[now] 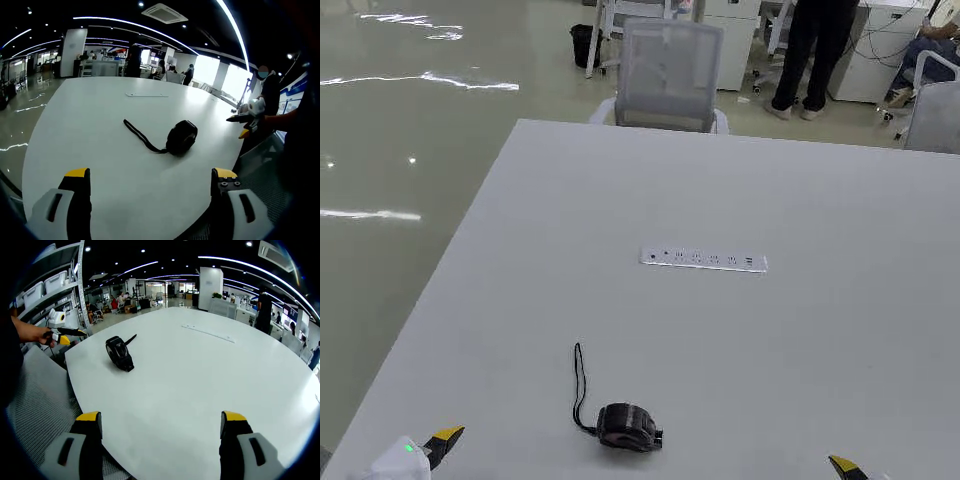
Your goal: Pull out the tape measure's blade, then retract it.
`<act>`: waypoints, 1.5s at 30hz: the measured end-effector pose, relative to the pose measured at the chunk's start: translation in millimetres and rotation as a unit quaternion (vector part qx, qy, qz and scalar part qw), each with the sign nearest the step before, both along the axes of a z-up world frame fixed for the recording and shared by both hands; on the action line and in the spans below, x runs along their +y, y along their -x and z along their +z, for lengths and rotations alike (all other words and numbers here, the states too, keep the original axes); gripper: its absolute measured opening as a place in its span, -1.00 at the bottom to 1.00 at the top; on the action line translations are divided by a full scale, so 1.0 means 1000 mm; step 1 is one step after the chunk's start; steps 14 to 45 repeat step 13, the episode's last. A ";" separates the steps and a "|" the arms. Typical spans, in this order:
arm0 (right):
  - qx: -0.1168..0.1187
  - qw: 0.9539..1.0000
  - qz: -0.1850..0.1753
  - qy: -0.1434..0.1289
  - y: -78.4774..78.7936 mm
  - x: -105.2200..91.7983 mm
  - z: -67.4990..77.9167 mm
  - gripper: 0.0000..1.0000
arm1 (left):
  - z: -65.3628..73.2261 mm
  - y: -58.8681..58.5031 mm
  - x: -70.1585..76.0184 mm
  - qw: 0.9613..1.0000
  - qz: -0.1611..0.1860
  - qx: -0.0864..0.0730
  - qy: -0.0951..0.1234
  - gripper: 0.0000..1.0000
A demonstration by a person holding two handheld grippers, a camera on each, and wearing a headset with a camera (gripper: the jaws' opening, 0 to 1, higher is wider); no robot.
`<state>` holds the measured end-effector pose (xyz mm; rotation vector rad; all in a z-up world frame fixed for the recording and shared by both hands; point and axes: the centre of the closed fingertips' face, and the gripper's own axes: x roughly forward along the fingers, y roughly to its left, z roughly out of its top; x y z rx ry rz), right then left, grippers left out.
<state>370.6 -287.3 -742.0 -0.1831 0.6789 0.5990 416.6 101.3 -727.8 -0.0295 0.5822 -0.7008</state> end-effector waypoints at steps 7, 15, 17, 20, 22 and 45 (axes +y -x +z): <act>-0.005 1.000 0.005 -0.006 0.001 0.002 0.001 1.00 | 0.001 -0.003 0.000 1.000 -0.001 -0.002 -0.004 0.98; -0.001 1.000 0.006 -0.007 0.004 0.000 -0.002 1.00 | 0.003 -0.005 -0.002 1.000 -0.004 -0.004 -0.006 0.98; -0.001 1.000 0.006 -0.007 0.004 0.000 -0.002 1.00 | 0.003 -0.005 -0.002 1.000 -0.004 -0.004 -0.006 0.98; -0.001 1.000 0.006 -0.007 0.004 0.000 -0.002 1.00 | 0.003 -0.005 -0.002 1.000 -0.004 -0.004 -0.006 0.98; -0.001 1.000 0.006 -0.007 0.004 0.000 -0.002 1.00 | 0.003 -0.005 -0.002 1.000 -0.004 -0.004 -0.006 0.98; -0.001 1.000 0.006 -0.007 0.004 0.000 -0.002 1.00 | 0.003 -0.005 -0.002 1.000 -0.004 -0.004 -0.006 0.98</act>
